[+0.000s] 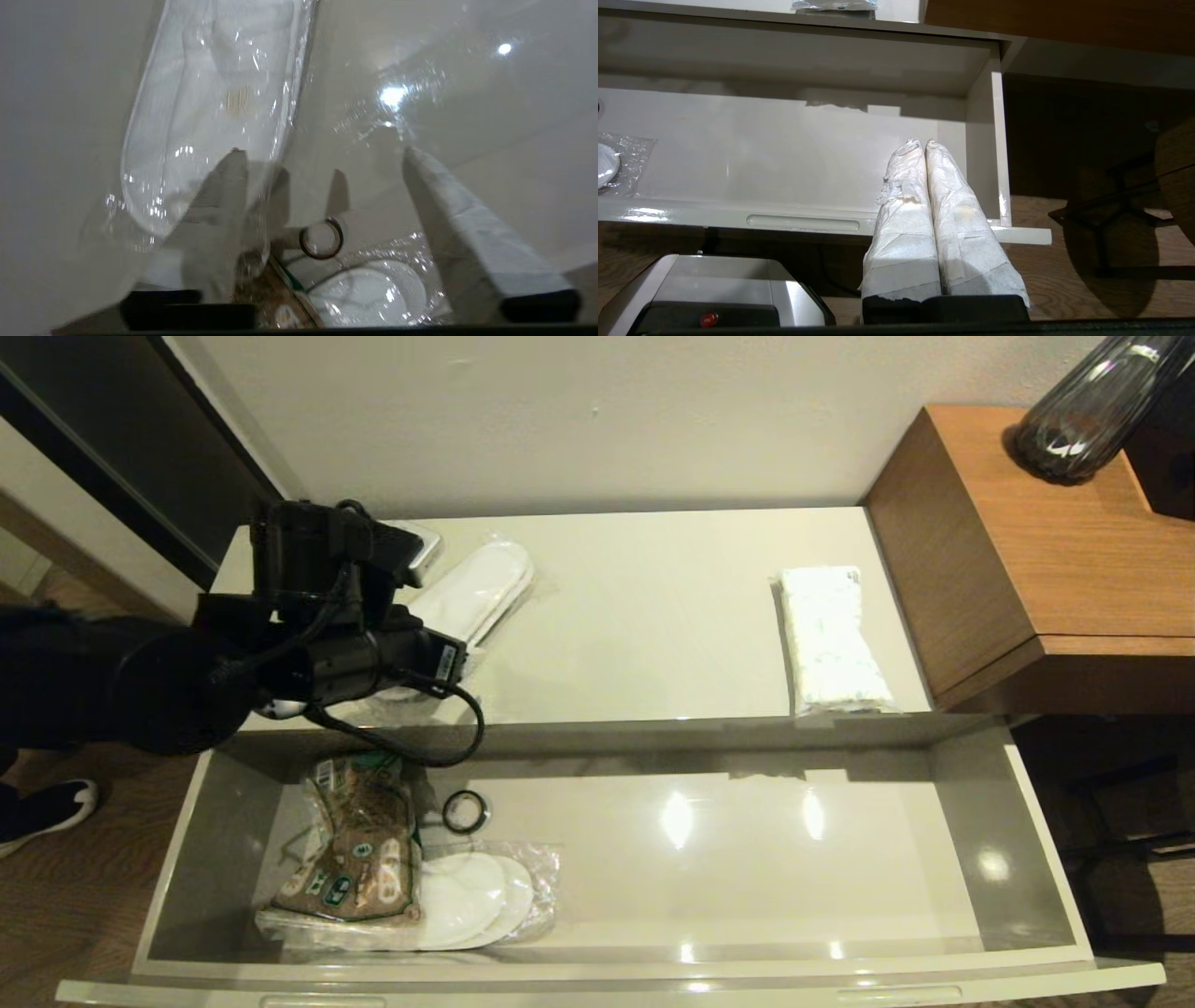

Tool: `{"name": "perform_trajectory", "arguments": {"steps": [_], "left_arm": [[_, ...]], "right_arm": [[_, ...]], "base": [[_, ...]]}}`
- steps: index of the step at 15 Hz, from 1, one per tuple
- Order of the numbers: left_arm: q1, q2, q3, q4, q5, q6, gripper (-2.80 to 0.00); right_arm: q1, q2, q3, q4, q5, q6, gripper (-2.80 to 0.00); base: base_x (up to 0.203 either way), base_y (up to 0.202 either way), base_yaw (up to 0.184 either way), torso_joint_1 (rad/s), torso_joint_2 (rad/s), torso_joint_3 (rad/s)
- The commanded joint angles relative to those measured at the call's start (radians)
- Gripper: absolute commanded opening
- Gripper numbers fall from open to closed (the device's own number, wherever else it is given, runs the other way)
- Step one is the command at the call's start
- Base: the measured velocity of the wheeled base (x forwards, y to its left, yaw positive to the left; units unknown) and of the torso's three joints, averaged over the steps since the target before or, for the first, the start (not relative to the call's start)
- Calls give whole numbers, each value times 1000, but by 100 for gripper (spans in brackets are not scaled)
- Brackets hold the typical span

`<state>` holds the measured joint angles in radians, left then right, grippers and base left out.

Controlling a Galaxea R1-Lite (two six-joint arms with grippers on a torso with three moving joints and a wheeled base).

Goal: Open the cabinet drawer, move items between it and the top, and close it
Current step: Close the drawer

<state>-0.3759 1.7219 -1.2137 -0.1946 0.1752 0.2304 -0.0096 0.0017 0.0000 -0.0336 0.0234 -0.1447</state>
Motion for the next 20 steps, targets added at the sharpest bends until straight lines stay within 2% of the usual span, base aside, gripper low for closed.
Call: {"name": "perform_trajectory", "arguments": {"steps": [1,4,6,8,10,12,15,18,20], "left_arm": [[-10,-80,18,51,9,-23,-280],[-13,-170,21,145,12,-95,-280],[-1,-217,26,169,13,-148,-280],[46,-262,29,194,23,-175,-280],[118,-306,27,270,13,-220,-280],[172,-354,29,338,-39,-264,-280],[188,-448,52,428,-117,-300,-280],[185,-536,197,437,-196,-310,-280],[184,-569,310,433,-210,-306,-280]], "right_arm": [[0,1,2,0,1,-1,-280],[0,1,2,-1,1,-1,-280],[0,1,2,-1,0,-2,-280],[0,1,2,0,0,-1,-280],[0,1,2,-1,1,-1,-280],[0,1,2,0,1,-2,-280],[0,1,2,0,1,-1,-280],[0,1,2,-1,1,-1,-280],[0,1,2,0,1,-1,-280]], "base": [[0,0,0,0,0,0],[0,0,0,0,0,0],[0,0,0,0,0,0],[0,0,0,0,0,0],[0,0,0,0,0,0],[0,0,0,0,0,0],[0,0,0,0,0,0],[0,0,0,0,0,0],[0,0,0,0,0,0]]}}
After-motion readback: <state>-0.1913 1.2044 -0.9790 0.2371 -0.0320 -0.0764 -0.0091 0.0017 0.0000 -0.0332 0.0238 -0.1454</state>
